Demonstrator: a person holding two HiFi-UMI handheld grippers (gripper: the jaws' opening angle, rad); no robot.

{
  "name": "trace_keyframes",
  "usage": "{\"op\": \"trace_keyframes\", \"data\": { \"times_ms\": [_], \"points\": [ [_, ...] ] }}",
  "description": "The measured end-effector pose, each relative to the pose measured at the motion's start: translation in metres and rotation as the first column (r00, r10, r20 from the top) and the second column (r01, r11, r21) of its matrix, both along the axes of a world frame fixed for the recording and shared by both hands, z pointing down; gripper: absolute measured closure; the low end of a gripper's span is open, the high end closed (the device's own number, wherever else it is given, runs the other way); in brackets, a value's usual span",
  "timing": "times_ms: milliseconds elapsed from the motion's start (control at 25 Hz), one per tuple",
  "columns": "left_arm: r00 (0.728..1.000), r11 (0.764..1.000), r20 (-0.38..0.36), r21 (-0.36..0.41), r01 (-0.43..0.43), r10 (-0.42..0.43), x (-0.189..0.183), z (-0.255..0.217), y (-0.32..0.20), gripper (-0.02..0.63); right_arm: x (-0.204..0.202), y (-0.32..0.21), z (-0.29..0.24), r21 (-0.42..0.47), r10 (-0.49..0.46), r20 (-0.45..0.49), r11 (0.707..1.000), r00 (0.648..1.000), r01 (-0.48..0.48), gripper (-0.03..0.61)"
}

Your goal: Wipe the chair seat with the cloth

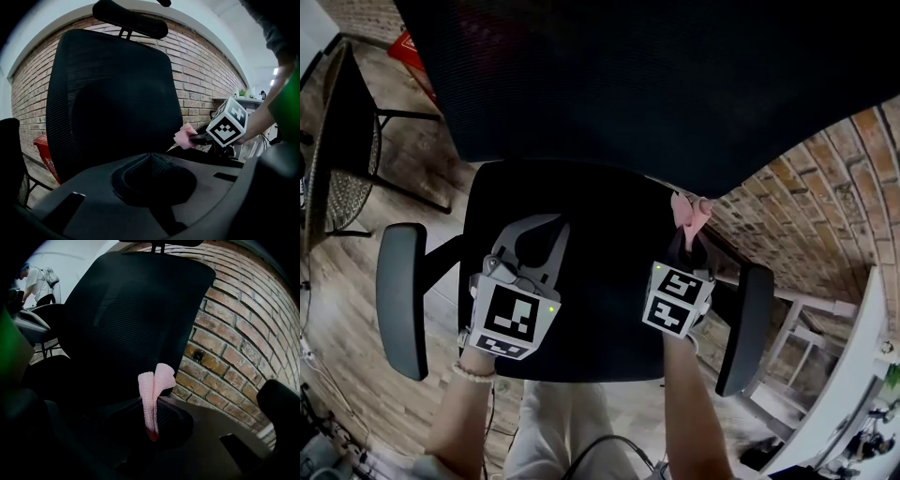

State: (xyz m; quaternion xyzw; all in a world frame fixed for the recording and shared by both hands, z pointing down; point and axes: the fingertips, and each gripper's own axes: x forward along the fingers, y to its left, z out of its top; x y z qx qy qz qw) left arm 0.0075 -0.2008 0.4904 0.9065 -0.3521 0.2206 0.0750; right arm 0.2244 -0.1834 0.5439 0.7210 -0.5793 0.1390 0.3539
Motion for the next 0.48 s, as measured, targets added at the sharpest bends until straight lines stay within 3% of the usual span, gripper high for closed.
{"op": "trace_keyframes", "data": {
  "times_ms": [200, 480],
  "points": [
    [1.0, 1.0, 0.001, -0.016, 0.025, -0.025, -0.01, 0.01, -0.004, 0.595, -0.013, -0.007, 0.016, -0.037, -0.04, 0.01, 0.999, 0.999, 0.04, 0.522],
    [0.998, 0.998, 0.006, -0.036, 0.06, -0.06, -0.032, 0.021, 0.002, 0.595, -0.04, -0.008, 0.042, -0.083, -0.054, 0.098, 0.995, 0.994, 0.063, 0.523]
  ]
}}
